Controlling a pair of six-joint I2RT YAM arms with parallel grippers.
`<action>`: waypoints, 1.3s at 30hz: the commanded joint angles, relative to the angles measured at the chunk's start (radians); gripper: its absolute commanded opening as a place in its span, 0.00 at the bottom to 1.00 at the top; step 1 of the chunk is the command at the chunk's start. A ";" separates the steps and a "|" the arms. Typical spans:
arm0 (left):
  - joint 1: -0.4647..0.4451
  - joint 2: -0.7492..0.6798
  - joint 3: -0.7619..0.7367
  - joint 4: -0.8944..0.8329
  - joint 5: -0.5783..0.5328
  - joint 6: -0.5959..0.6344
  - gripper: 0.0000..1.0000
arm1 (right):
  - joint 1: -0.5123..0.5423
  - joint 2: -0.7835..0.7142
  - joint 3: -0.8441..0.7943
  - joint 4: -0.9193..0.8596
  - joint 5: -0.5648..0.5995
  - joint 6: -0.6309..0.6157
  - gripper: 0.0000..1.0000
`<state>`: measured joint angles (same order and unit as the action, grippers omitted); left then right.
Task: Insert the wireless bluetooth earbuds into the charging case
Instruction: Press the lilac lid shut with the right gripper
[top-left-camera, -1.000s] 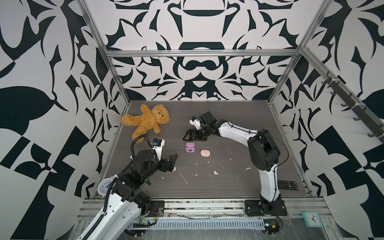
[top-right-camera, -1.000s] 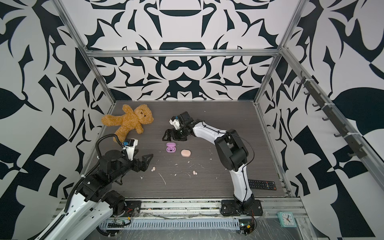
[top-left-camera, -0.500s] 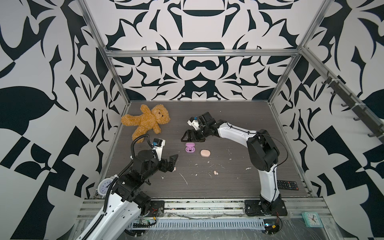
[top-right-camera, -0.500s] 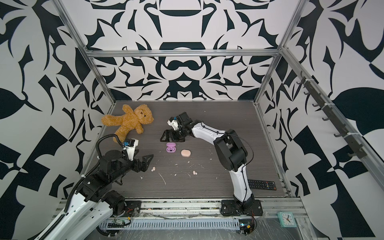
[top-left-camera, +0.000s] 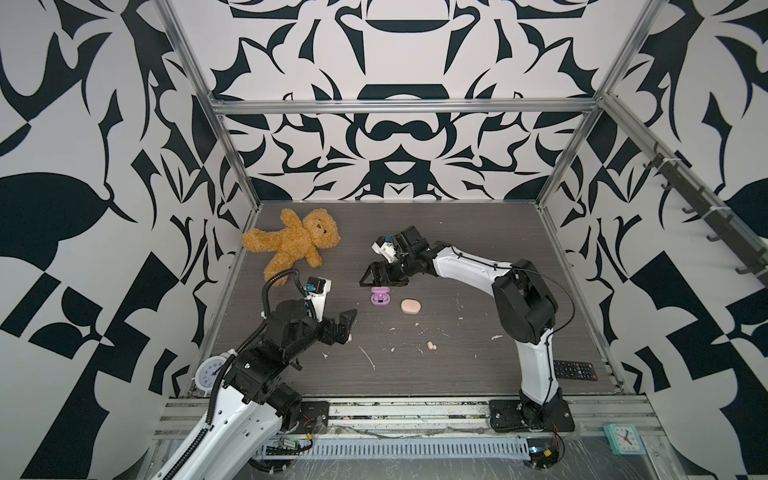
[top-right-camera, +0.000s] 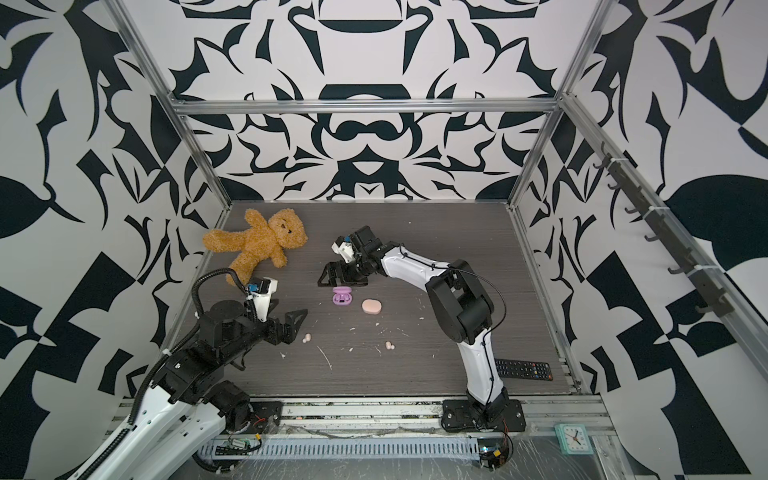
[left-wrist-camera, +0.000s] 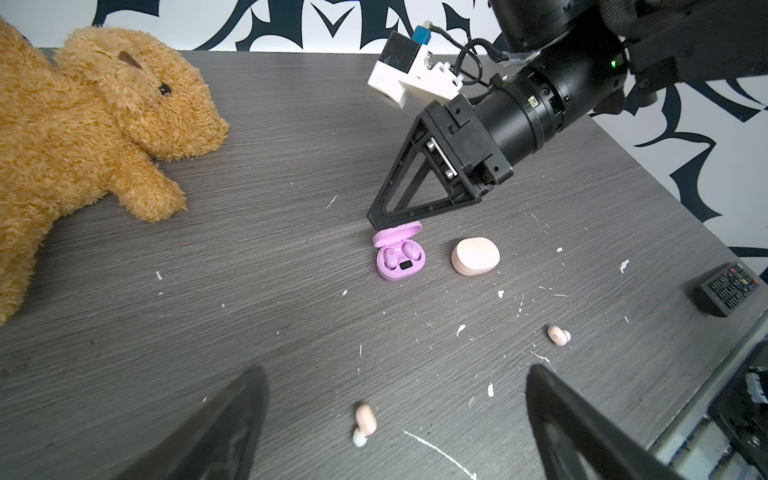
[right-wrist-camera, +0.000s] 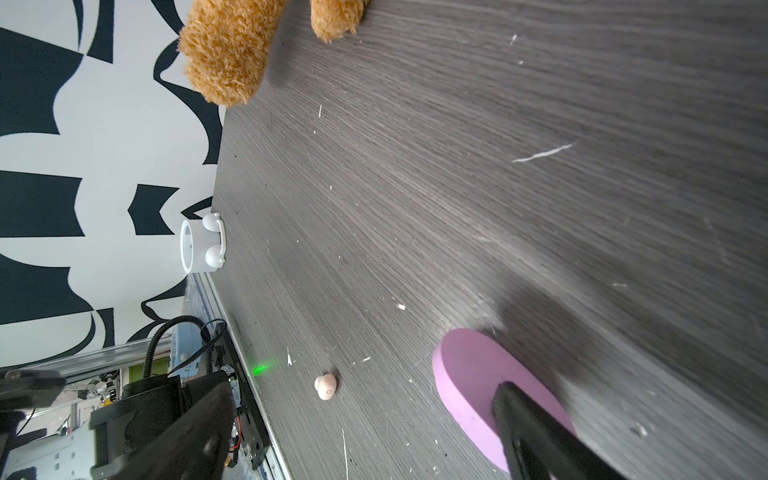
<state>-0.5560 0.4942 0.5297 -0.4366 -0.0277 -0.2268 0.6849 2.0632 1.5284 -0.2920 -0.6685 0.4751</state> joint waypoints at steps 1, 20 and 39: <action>-0.003 -0.003 -0.017 0.022 0.011 0.010 0.99 | 0.021 -0.066 -0.021 0.016 0.000 -0.007 0.99; -0.003 -0.010 0.039 -0.013 -0.017 -0.096 0.99 | 0.053 -0.464 -0.170 -0.199 0.630 0.235 0.99; -0.003 0.147 0.181 -0.307 0.013 -0.525 0.99 | 0.098 -0.487 -0.173 -0.563 0.803 0.338 0.99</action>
<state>-0.5560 0.6209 0.7353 -0.6846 -0.0647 -0.6659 0.7601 1.5536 1.3178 -0.7723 0.0822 0.7845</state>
